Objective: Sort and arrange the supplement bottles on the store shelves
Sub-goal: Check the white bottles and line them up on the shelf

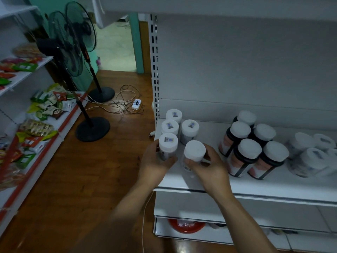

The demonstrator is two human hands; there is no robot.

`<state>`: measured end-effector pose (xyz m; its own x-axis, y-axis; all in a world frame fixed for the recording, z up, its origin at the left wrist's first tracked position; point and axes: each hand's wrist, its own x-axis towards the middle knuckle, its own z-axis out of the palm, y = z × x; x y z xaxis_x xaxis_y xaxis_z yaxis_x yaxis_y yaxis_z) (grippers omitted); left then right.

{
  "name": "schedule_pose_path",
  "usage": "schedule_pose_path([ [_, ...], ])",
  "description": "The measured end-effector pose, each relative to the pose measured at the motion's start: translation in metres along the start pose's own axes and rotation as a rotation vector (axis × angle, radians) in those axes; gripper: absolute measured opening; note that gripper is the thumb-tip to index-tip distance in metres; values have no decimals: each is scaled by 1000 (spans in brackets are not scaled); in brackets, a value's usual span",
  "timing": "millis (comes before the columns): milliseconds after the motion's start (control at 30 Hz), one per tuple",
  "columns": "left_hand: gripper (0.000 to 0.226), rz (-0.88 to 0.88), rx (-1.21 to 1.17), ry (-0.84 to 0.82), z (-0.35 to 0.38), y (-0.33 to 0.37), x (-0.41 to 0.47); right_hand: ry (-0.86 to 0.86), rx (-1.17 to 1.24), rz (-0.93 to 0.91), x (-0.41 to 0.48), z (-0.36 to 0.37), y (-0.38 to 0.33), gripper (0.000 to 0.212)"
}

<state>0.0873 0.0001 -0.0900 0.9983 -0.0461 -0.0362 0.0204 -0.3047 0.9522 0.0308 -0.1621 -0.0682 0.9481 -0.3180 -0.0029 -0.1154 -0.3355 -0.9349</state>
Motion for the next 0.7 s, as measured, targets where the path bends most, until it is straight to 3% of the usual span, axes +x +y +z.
schedule_pose_path([
  [133, 61, 99, 111, 117, -18, 9, -35, -28, 0, -54, -16, -14, -17, 54],
  [233, 57, 192, 85, 4, -27, 22, -67, -64, 4, -122, -30, -21, -31, 55],
  [367, 79, 266, 95, -162, -22, 39, -75, -84, 2, -295, -52, -24, -52, 60],
  [533, 71, 412, -86, -131, -16, 51, -69, -55, -85, -546, -65, -25, -73, 59],
  [700, 65, 455, -132, -126, -14, 57, -69, -45, -96, -605, -67, -28, -74, 60],
])
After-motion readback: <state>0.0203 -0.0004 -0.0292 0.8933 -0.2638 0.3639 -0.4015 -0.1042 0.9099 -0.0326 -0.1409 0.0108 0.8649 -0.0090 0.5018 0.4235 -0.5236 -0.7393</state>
